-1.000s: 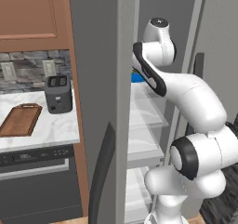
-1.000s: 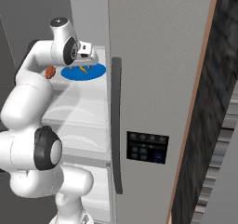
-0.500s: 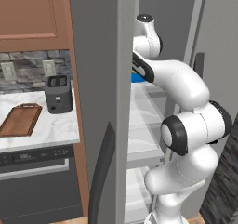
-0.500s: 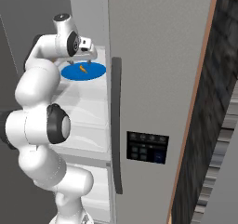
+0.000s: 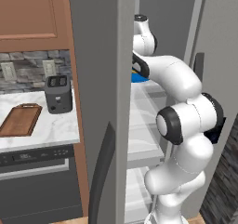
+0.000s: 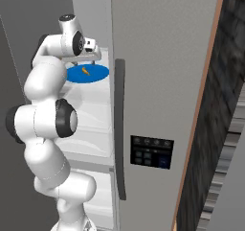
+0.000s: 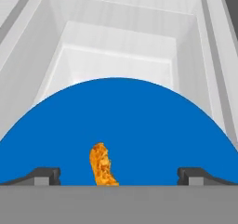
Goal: Retrieve the shrimp from the fridge and place it on the cutting board.
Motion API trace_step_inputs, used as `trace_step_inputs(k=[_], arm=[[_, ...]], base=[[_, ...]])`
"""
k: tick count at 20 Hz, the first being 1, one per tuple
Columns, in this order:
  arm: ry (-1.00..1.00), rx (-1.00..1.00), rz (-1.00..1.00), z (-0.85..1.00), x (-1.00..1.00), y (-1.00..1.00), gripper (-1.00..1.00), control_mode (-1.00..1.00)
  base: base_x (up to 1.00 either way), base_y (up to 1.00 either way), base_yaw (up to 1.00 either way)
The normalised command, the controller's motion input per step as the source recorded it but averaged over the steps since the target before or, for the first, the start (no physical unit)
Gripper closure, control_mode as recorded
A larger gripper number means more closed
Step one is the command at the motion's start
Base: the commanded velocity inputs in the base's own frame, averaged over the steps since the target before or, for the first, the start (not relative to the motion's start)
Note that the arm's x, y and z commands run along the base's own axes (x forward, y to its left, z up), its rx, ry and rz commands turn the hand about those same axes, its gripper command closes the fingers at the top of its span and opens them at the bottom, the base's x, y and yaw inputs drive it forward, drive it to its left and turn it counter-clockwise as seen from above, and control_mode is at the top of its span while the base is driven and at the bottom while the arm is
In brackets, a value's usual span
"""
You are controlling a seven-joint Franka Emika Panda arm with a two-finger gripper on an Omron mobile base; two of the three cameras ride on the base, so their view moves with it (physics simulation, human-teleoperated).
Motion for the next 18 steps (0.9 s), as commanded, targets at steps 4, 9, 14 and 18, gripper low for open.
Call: trace_step_inputs(k=[4,9,14,18], arm=[[0.00,0.00,0.00,-0.11,0.02,0.00,-1.00,-1.00],[0.00,0.00,0.00,-0.18,0.00,0.00,-1.00,-1.00],[0.02,0.00,0.00,-0.29,0.03,0.00,-1.00,-1.00],[0.01,0.00,0.00,-0.32,0.08,0.00,-1.00,-1.00]], base=[[0.00,0.00,0.00],[0.00,0.00,0.00],[0.00,0.00,0.00],[0.00,0.00,0.00]])
